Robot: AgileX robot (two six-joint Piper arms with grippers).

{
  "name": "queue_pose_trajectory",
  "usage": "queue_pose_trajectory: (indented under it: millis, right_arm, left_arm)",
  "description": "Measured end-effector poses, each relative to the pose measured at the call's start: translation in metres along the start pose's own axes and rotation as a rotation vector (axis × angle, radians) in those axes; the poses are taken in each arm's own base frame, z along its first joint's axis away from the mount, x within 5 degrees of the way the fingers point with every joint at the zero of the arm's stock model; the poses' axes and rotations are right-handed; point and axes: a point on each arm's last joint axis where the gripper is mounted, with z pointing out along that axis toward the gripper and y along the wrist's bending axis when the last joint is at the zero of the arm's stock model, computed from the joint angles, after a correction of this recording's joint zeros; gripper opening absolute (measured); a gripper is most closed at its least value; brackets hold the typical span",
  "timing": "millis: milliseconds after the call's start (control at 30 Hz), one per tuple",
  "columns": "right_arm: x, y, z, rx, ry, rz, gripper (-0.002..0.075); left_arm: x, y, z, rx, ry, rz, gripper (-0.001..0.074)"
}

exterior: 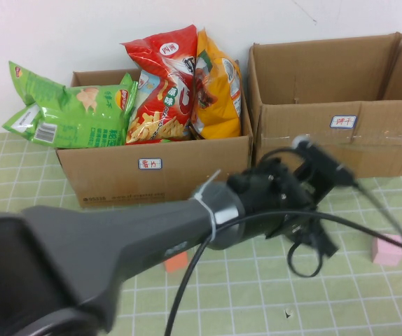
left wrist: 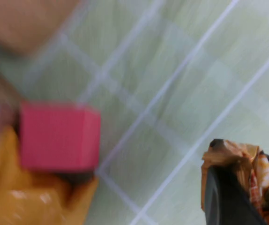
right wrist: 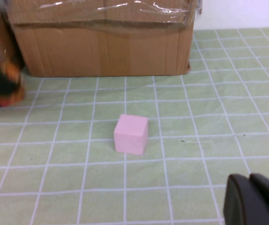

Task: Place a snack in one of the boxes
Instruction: Pick up the biscuit, then place the biscuit in the biscuit box

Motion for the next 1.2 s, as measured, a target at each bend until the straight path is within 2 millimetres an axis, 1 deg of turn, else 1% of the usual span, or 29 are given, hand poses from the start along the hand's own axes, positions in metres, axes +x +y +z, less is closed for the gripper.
queue_pose_trajectory:
  millis: [67,133,200,267,300,333,367,433,500,567,700,767,800,833,900,967,1033,1100,1133,1200]
  right_arm:
    - [0.000,0.000,0.000,0.000,0.000,0.000,-0.0002]
    - [0.000,0.000,0.000,0.000,0.000,0.000,-0.0002]
    - [0.000,0.000,0.000,0.000,0.000,0.000,-0.0002]
    - [0.000,0.000,0.000,0.000,0.000,0.000,-0.0002]
    - [0.000,0.000,0.000,0.000,0.000,0.000,-0.0002]
    - [0.000,0.000,0.000,0.000,0.000,0.000,-0.0002]
    - [0.000,0.000,0.000,0.000,0.000,0.000,-0.0002]
    - [0.000,0.000,0.000,0.000,0.000,0.000,-0.0002]
    - [0.000,0.000,0.000,0.000,0.000,0.000,-0.0002]
    - [0.000,0.000,0.000,0.000,0.000,0.000,-0.0002]
    - [0.000,0.000,0.000,0.000,0.000,0.000,-0.0002]
    - [0.000,0.000,0.000,0.000,0.000,0.000,-0.0002]
    - [0.000,0.000,0.000,0.000,0.000,0.000,-0.0002]
    - [0.000,0.000,0.000,0.000,0.000,0.000,-0.0002]
    - [0.000,0.000,0.000,0.000,0.000,0.000,-0.0002]
    - [0.000,0.000,0.000,0.000,0.000,0.000,-0.0002]
    - [0.000,0.000,0.000,0.000,0.000,0.000,-0.0002]
    - [0.000,0.000,0.000,0.000,0.000,0.000,-0.0002]
    - [0.000,0.000,0.000,0.000,0.000,0.000,-0.0002]
    - [0.000,0.000,0.000,0.000,0.000,0.000,-0.0002]
  left_arm:
    - [-0.016,-0.005,-0.027,0.011,-0.090,0.026,0.0113]
    - [-0.034,-0.008,-0.058,0.022,-0.226,0.067,0.0113]
    - [-0.053,-0.007,-0.086,0.029,-0.397,0.128,0.0113]
    - [-0.068,-0.003,-0.104,0.037,-0.557,0.194,0.0113]
    - [-0.079,0.003,-0.113,0.066,-0.713,0.230,0.0113]
    - [-0.084,0.008,-0.116,0.079,-0.777,0.232,0.0113]
    - [-0.086,0.014,-0.113,0.086,-0.814,0.225,0.0113]
    - [-0.089,0.030,-0.101,0.080,-0.836,0.187,0.0113]
    - [-0.092,0.045,-0.084,0.061,-0.834,0.159,0.0113]
    - [-0.092,0.058,-0.060,0.041,-0.810,0.133,0.0113]
    - [-0.092,0.074,-0.018,0.008,-0.770,0.111,0.0113]
    - [-0.095,0.080,-0.002,-0.016,-0.746,0.094,0.0113]
    - [-0.098,0.084,0.002,-0.028,-0.744,0.084,0.0113]
    - [-0.101,0.090,0.013,-0.047,-0.727,0.051,0.0127]
    - [-0.103,0.095,0.020,-0.056,-0.720,0.019,0.0192]
    - [-0.106,0.100,0.023,-0.061,-0.728,-0.004,0.0291]
    - [-0.110,0.102,0.020,-0.071,-0.730,-0.019,0.0412]
    - [-0.112,0.104,0.018,-0.083,-0.721,-0.030,0.0498]
    - [-0.111,0.106,0.018,-0.095,-0.706,-0.032,0.0525]
    - [-0.111,0.109,0.012,-0.126,-0.662,-0.052,0.0536]
